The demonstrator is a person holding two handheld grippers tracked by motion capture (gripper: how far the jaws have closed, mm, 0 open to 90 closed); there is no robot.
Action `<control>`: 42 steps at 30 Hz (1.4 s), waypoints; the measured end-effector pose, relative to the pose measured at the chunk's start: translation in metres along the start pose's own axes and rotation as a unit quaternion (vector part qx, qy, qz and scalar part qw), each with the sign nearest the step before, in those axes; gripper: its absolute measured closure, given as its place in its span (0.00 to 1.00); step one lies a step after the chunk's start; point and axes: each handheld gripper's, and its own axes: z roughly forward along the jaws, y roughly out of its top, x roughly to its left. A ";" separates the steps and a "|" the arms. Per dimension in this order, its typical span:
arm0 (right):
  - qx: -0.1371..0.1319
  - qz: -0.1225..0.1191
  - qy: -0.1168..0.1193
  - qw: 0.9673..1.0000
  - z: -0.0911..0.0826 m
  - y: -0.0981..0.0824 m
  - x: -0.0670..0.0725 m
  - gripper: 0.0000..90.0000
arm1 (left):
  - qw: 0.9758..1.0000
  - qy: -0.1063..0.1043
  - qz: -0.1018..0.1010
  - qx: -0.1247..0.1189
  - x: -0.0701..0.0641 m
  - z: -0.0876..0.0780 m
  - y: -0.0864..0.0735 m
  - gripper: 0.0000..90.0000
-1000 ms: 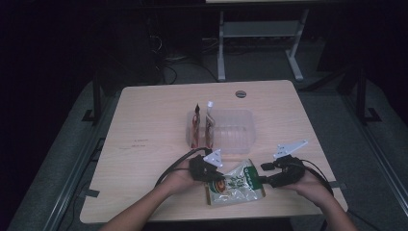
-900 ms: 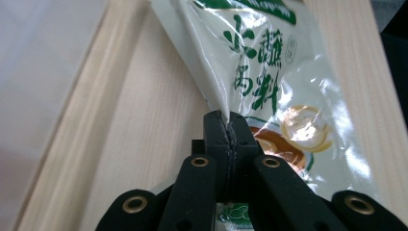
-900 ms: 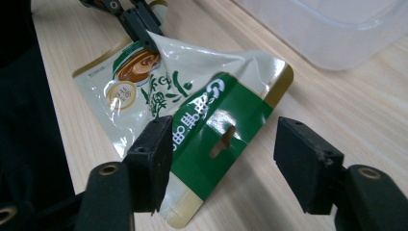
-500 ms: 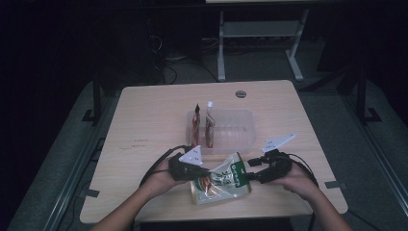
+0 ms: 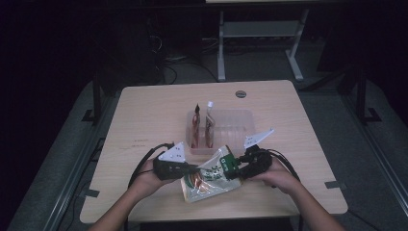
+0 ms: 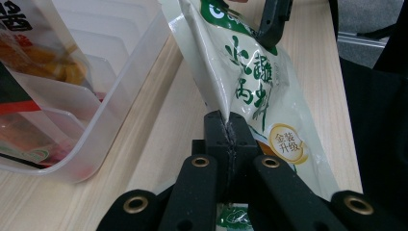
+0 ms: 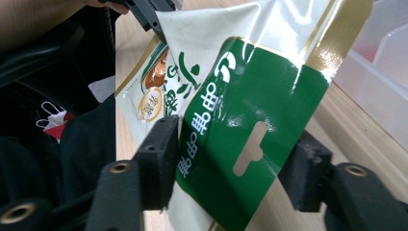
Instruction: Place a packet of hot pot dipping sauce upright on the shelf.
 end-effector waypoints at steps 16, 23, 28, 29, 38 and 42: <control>-0.029 -0.029 0.009 0.999 -0.010 0.001 0.002 0.95 | 1.000 0.000 -0.009 0.000 0.004 0.006 -0.003 1.00; -0.030 -0.022 0.032 0.999 -0.011 0.001 0.001 1.00 | 1.000 -0.010 -0.012 0.006 0.006 0.009 -0.005 0.98; -0.032 -0.025 0.041 0.998 -0.012 0.001 0.003 1.00 | 1.000 -0.006 -0.016 0.009 0.008 0.012 -0.007 0.93; -0.033 -0.026 0.042 0.998 -0.013 0.001 0.003 1.00 | 1.000 -0.005 -0.018 0.006 0.008 0.011 -0.007 0.90; -0.061 -0.033 0.056 0.996 -0.022 0.005 0.009 1.00 | 0.999 0.025 -0.029 -0.025 0.012 -0.011 -0.005 0.82; -0.070 -0.037 0.063 0.995 -0.024 0.006 0.012 1.00 | 0.999 0.014 -0.026 -0.023 0.011 -0.013 -0.001 1.00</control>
